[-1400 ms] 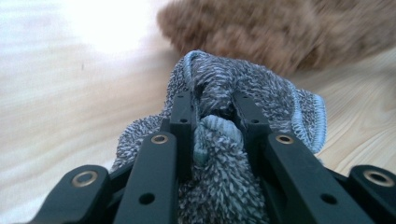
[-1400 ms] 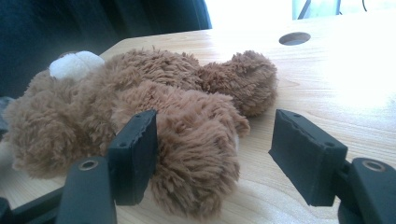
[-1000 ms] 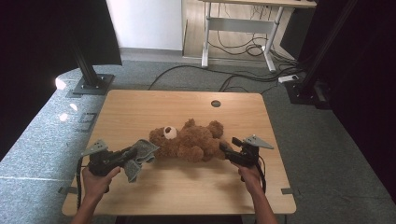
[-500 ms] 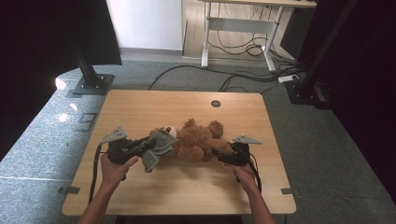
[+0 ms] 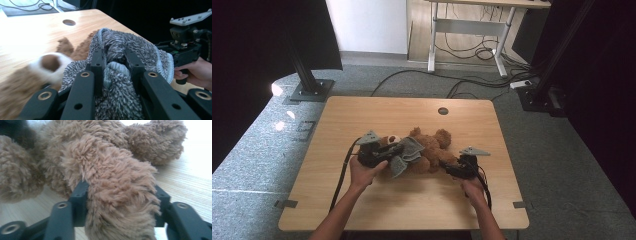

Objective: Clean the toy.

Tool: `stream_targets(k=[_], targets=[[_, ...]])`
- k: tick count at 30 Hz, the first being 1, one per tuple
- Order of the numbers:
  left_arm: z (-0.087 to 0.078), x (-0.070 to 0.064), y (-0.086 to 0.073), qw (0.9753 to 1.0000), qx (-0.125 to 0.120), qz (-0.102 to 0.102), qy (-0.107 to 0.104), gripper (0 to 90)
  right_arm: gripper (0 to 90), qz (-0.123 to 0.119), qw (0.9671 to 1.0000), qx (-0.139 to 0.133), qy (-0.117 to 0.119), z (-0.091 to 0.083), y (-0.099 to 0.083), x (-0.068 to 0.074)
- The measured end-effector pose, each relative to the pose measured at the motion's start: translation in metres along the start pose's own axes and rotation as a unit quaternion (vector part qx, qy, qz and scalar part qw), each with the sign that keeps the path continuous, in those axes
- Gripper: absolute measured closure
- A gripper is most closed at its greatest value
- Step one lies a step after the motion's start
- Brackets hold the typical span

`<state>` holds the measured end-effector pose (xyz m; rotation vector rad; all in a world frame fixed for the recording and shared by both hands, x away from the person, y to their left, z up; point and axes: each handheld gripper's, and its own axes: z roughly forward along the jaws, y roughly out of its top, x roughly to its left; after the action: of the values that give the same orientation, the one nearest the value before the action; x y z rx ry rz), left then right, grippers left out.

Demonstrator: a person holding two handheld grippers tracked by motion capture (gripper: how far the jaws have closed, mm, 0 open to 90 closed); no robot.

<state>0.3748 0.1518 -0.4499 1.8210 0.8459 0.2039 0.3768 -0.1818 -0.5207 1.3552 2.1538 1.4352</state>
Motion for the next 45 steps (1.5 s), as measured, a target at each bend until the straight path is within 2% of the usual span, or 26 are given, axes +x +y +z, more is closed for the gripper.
stream_targets(k=[3,5,7,8,9,12,15,17,18,19,20,21,24,27,28,29,30,31,32,35,40,43,44,45], targets=[[0.015,-0.005,-0.003,0.9993,0.029,0.016,0.016,72.1,52.6,-0.002,1.0000,0.004,-0.001,-0.001,0.000,0.001],[0.020,-0.004,-0.009,0.9987,0.040,0.020,0.023,72.1,54.1,-0.007,1.0000,0.006,-0.001,-0.001,-0.001,0.001],[0.019,-0.003,-0.014,0.9986,0.039,0.021,0.030,72.1,54.5,-0.007,1.0000,0.007,0.000,-0.001,-0.001,0.002],[0.015,-0.004,-0.017,0.9978,0.036,0.028,0.048,72.3,55.1,-0.008,0.9999,0.008,0.001,-0.001,-0.001,0.001],[0.015,-0.004,-0.017,0.9978,0.036,0.028,0.048,72.4,55.4,-0.009,0.9999,0.009,0.002,-0.002,-0.001,0.001],[0.006,-0.005,-0.023,0.9957,0.031,0.048,0.072,72.7,57.0,-0.017,0.9998,0.010,0.000,-0.002,-0.002,0.002],[-0.010,0.001,-0.030,0.9959,0.016,0.040,0.079,72.8,57.9,-0.019,0.9997,0.013,0.003,-0.003,-0.001,0.001],[-0.014,0.004,-0.032,0.9958,0.012,0.037,0.082,72.8,57.9,-0.017,0.9998,0.013,0.005,-0.003,-0.001,0.001],[-0.023,0.009,-0.036,0.9952,0.007,0.034,0.091,72.8,58.0,-0.012,0.9998,0.014,0.007,-0.003,-0.002,0.000],[-0.023,0.009,-0.036,0.9952,0.007,0.034,0.091,72.8,58.0,-0.012,0.9998,0.014,0.007,-0.003,-0.002,0.000],[-0.030,0.014,-0.040,0.9944,0.002,0.031,0.101,72.8,58.0,-0.012,0.9998,0.014,0.008,-0.002,-0.002,0.000],[-0.030,0.014,-0.040,0.9944,0.002,0.031,0.101,72.8,58.0,-0.010,0.9998,0.014,0.009,-0.002,-0.002,0.000],[-0.040,0.023,-0.043,0.9918,-0.001,0.027,0.124,72.8,58.0,-0.009,0.9998,0.013,0.010,-0.002,-0.002,-0.001],[-0.050,0.034,-0.046,0.9906,-0.001,0.009,0.137,72.8,58.7,-0.011,0.9998,0.014,0.011,-0.002,-0.002,-0.001],[-0.054,0.038,-0.047,0.9918,-0.007,-0.004,0.128,72.8,58.9,-0.012,0.9998,0.013,0.012,-0.002,-0.002,-0.001],[-0.054,0.038,-0.047,0.9918,-0.007,-0.004,0.128,72.8,59.2,-0.014,0.9997,0.012,0.014,-0.002,-0.002,-0.001],[-0.055,0.037,-0.046,0.9931,-0.012,-0.005,0.116,72.7,59.5,-0.014,0.9997,0.011,0.016,-0.001,-0.003,-0.001],[-0.054,0.035,-0.044,0.9946,-0.018,-0.006,0.102,72.7,59.7,-0.014,0.9997,0.010,0.017,-0.001,-0.003,-0.001],[-0.051,0.026,-0.036,0.9965,-0.029,-0.002,0.079,72.7,60.0,-0.014,0.9997,0.010,0.018,-0.001,-0.002,-0.002],[-0.043,0.015,-0.025,0.9978,-0.036,0.003,0.056,72.6,60.7,-0.014,0.9997,0.009,0.019,-0.001,-0.002,-0.001],[-0.008,-0.011,0.001,0.9993,-0.027,0.026,0.003,72.4,61.1,-0.013,0.9997,0.007,0.019,-0.002,-0.003,0.001],[0.018,-0.027,0.011,0.9989,-0.007,0.046,-0.013,72.1,61.1,-0.013,0.9997,0.005,0.018,-0.003,-0.003,0.002],[0.034,-0.036,0.015,0.9985,0.005,0.048,-0.023,72.0,61.1,-0.013,0.9998,0.003,0.017,-0.002,-0.003,0.003],[0.042,-0.040,0.016,0.9984,0.011,0.047,-0.030,71.9,61.1,-0.013,0.9998,0.003,0.015,-0.003,-0.004,0.004]])
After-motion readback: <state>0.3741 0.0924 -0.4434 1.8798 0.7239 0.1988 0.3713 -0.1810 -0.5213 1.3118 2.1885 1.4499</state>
